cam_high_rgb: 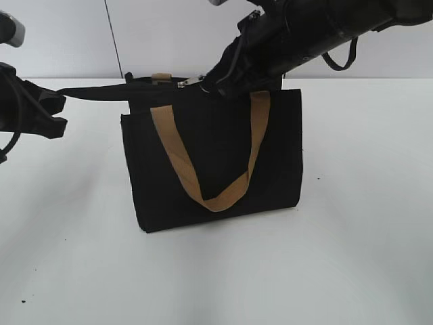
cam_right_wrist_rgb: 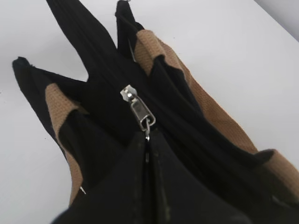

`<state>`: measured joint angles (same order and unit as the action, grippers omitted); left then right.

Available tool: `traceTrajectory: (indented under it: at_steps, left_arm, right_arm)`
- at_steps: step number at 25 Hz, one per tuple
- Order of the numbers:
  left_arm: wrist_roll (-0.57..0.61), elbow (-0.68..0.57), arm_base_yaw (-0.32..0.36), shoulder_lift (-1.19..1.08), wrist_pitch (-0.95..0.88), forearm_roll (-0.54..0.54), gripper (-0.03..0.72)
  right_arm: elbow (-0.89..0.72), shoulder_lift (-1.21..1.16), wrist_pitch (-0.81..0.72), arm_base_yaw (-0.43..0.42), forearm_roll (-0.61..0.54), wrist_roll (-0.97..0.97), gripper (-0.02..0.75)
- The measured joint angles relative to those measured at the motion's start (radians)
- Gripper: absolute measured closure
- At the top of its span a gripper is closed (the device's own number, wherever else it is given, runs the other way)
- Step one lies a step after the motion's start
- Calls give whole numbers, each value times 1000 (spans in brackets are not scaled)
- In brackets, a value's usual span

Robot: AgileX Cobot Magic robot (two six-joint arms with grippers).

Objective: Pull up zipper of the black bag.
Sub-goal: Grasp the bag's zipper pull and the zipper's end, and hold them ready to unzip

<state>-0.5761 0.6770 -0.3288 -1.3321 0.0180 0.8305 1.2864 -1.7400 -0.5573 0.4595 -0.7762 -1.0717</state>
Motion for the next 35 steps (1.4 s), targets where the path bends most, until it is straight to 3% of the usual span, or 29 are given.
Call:
traceTrajectory:
  at_steps: [16,22,26,29,31,33,35]
  left_arm:
    - [0,0,0,0,-2,-2,655]
    - [0,0,1,0,28,-10,655]
    - [0,0,1,0,69,-105,641]
    - [0,0,-5,0,77,-165,492]
    - [0,0,-22,0,78,-198,316]
    - [0,0,-45,3,53,-249,190]
    - [0,0,-72,23,-18,-296,131]
  right_arm:
    - [0,61,-89,-204,39,52,751]
    - [0,62,-93,-213,31,71,751]
    - [0,62,-111,-214,-11,75,741]
    - [0,62,-161,-214,-41,75,652]
    - [0,62,-193,-214,-48,84,513]
    - [0,66,-212,-214,-54,109,361]
    - [0,77,-223,-214,-54,157,214]
